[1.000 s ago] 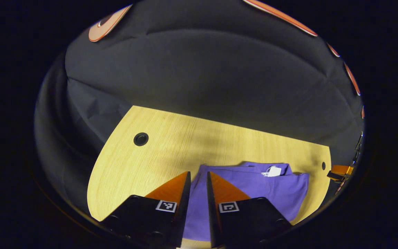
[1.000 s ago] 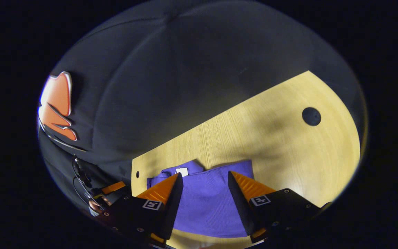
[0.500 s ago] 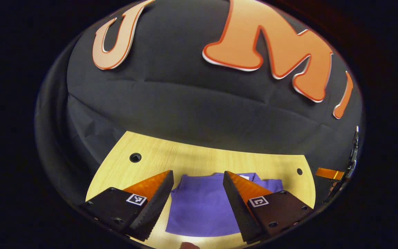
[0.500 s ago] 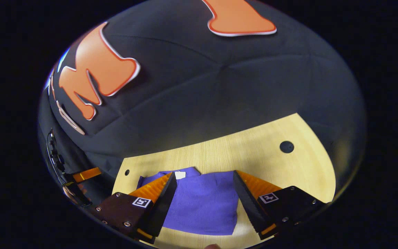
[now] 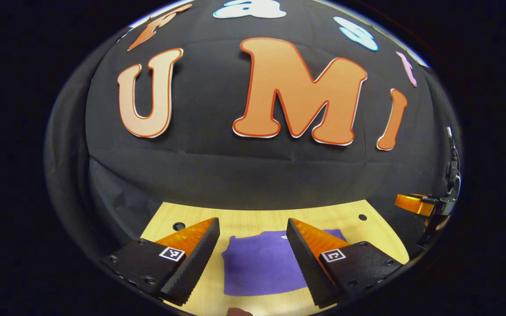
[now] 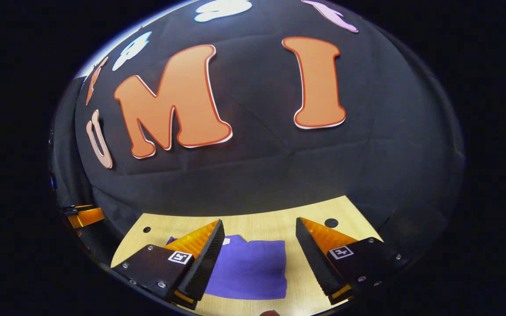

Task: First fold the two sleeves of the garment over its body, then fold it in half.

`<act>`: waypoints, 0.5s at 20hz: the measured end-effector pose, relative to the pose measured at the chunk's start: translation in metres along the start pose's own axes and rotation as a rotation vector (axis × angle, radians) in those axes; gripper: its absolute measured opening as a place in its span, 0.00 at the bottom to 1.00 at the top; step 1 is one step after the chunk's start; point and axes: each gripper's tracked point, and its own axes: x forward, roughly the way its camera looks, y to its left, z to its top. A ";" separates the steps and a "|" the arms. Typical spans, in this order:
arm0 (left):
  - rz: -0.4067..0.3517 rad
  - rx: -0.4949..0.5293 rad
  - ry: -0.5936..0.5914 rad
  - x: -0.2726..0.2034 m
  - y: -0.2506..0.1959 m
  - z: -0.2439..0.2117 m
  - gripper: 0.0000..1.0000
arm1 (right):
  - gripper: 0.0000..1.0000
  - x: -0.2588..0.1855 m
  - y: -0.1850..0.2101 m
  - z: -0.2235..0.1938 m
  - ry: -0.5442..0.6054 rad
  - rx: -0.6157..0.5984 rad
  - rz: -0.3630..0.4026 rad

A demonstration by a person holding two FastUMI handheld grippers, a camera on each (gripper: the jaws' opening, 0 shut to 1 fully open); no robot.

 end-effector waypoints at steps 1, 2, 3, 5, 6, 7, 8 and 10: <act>-0.003 0.003 -0.013 -0.011 0.000 -0.003 0.96 | 0.97 -0.010 0.006 0.001 -0.015 0.006 0.002; -0.008 0.001 -0.027 -0.018 -0.001 -0.006 0.96 | 0.97 -0.018 0.014 0.000 -0.028 0.014 0.002; -0.006 -0.003 -0.040 -0.026 0.001 -0.007 0.96 | 0.97 -0.025 0.020 0.000 -0.044 0.015 0.005; -0.028 -0.030 -0.065 -0.041 0.001 -0.008 0.96 | 0.97 -0.039 0.026 -0.004 -0.055 0.010 -0.018; -0.028 -0.046 -0.060 -0.048 0.002 -0.015 0.96 | 0.97 -0.046 0.034 -0.006 -0.062 0.007 -0.014; -0.019 -0.055 -0.074 -0.052 0.006 -0.016 0.96 | 1.00 -0.052 0.042 -0.007 -0.074 -0.001 -0.007; -0.009 -0.059 -0.078 -0.056 0.009 -0.020 0.97 | 0.97 -0.057 0.048 -0.010 -0.085 -0.017 -0.002; -0.004 -0.063 -0.105 -0.066 0.009 -0.026 0.97 | 0.97 -0.067 0.062 -0.013 -0.114 -0.058 0.011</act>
